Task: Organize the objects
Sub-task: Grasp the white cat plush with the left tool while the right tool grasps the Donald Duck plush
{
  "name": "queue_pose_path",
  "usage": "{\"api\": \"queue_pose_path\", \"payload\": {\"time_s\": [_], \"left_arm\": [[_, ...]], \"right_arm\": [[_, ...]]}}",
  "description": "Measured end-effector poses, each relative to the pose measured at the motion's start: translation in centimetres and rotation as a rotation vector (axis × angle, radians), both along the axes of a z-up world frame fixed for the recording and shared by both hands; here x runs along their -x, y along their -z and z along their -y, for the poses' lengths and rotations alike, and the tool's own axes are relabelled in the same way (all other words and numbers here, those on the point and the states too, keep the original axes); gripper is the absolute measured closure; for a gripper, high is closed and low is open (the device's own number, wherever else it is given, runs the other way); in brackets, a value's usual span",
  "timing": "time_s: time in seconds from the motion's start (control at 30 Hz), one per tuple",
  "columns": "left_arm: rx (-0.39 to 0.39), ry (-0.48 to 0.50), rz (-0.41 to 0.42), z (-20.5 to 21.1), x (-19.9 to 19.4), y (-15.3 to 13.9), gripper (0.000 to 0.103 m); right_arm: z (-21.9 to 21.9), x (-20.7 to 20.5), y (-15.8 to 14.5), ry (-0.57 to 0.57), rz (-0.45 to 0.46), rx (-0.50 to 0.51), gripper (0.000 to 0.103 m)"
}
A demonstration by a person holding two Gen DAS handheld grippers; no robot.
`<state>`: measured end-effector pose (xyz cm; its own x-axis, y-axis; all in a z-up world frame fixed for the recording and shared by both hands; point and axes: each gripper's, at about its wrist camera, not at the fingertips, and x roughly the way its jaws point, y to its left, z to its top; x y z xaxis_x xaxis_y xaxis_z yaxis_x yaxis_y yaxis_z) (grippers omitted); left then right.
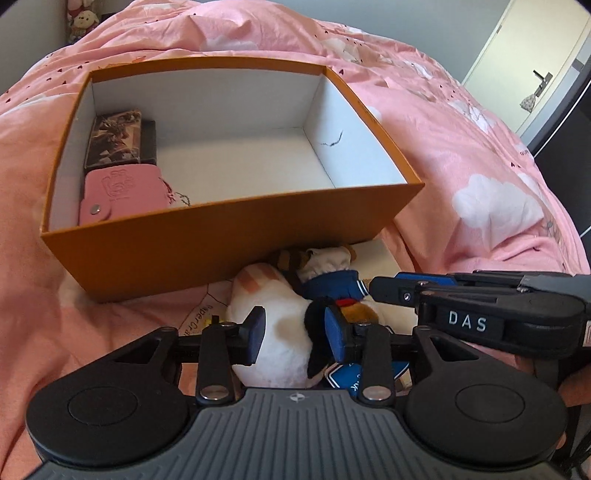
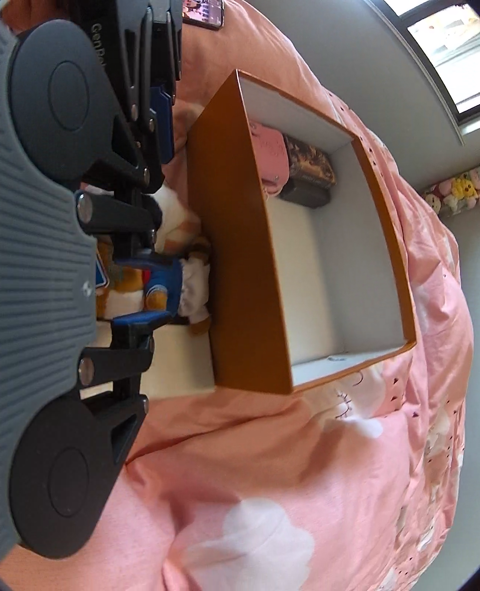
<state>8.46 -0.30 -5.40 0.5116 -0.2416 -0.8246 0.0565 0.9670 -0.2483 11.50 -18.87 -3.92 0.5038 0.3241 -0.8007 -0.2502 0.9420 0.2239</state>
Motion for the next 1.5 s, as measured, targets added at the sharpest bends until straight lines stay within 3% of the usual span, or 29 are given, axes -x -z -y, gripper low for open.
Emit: {"api": "queue_pose_path", "payload": {"time_s": [0.17,0.47,0.53,0.6,0.73,0.9,1.17,1.37,1.5], "left_arm": [[-0.031,0.016,0.009,1.1,-0.1,0.7,0.044],[-0.093,0.032,0.02,2.0,-0.6,1.7,0.033],[-0.109,0.037,0.018,2.2,-0.6,1.7,0.034],[-0.119,0.037,0.02,2.2,-0.5,1.7,0.044],[-0.12,0.03,0.014,1.6,-0.2,1.2,0.052],[-0.081,-0.012,-0.014,-0.4,0.4,0.7,0.066],[0.063,-0.075,-0.074,-3.8,0.6,1.0,0.067],[0.122,-0.095,-0.124,-4.5,0.2,1.4,0.058],[0.124,-0.08,-0.136,-4.1,-0.3,1.6,0.044]], "right_arm": [[1.2,0.1,0.4,0.046,-0.014,0.001,0.076],[1.7,-0.6,1.6,0.083,-0.066,-0.003,0.07],[1.9,-0.6,1.6,0.086,-0.068,-0.007,0.068],[1.8,-0.7,1.6,0.081,-0.068,-0.006,0.068],[1.8,-0.7,1.5,0.065,-0.068,-0.006,0.068],[1.3,-0.5,1.4,0.019,-0.073,-0.025,0.068],[0.0,-0.6,2.0,-0.058,-0.115,-0.041,0.057],[-0.8,-1.5,2.9,-0.094,-0.143,-0.001,0.049],[-1.7,-1.6,3.5,-0.122,-0.147,0.031,0.049]]}}
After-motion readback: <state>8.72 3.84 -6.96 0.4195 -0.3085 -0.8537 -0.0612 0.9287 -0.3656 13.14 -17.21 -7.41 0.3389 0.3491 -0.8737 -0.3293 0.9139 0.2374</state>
